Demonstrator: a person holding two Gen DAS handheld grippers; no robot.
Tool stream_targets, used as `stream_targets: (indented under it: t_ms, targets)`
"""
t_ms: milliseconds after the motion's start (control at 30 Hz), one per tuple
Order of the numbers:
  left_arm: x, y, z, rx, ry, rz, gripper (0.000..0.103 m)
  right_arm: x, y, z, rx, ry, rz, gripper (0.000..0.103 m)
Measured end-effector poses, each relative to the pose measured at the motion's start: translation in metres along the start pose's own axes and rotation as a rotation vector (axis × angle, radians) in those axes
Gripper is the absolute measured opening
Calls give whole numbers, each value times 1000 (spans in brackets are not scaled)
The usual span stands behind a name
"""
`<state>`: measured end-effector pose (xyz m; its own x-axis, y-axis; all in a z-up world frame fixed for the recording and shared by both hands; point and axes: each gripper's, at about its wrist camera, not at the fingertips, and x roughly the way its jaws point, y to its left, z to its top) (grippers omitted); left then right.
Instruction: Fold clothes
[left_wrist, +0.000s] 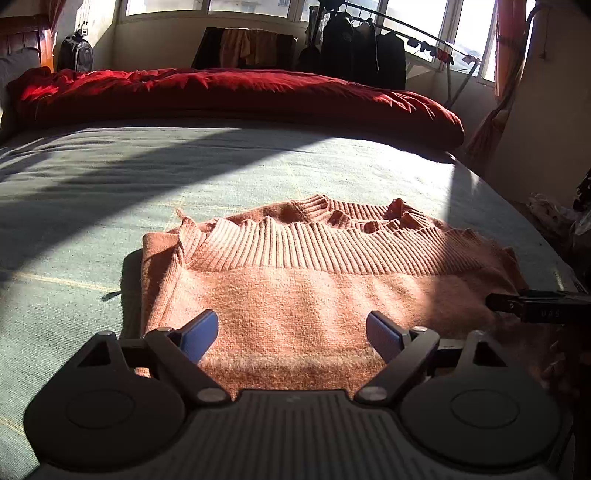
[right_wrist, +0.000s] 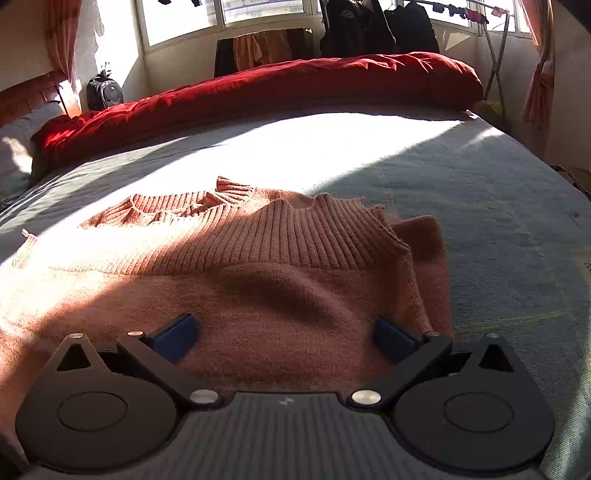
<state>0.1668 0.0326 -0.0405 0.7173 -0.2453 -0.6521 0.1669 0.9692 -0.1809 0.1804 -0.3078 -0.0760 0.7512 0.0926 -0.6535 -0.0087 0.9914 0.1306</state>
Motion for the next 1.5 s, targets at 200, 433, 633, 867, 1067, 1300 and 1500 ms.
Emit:
stream_targets:
  t_ms: [200, 433, 633, 867, 1067, 1300, 1500]
  targets:
    - [4, 10, -7, -17, 11, 9, 87, 0, 0, -2, -16, -15, 1, 103]
    - [10, -11, 27, -1, -18, -99, 87, 0, 3, -7, -42, -47, -10, 103]
    - [49, -16, 32, -52, 25, -98, 88, -2, 3, -7, -51, -50, -9, 103]
    - [16, -4, 37, -89, -7, -61, 88, -19, -1, -4, 14, -43, 34, 103]
    - [-36, 11, 49, -102, -17, -76, 88, -40, -1, -3, 76, -38, 87, 103]
    - [-60, 34, 33, -180, 56, -69, 91, -55, 3, -11, 136, -41, 144, 103]
    - [-61, 37, -4, -238, 138, -120, 91, -73, 3, -14, 170, -30, 169, 103]
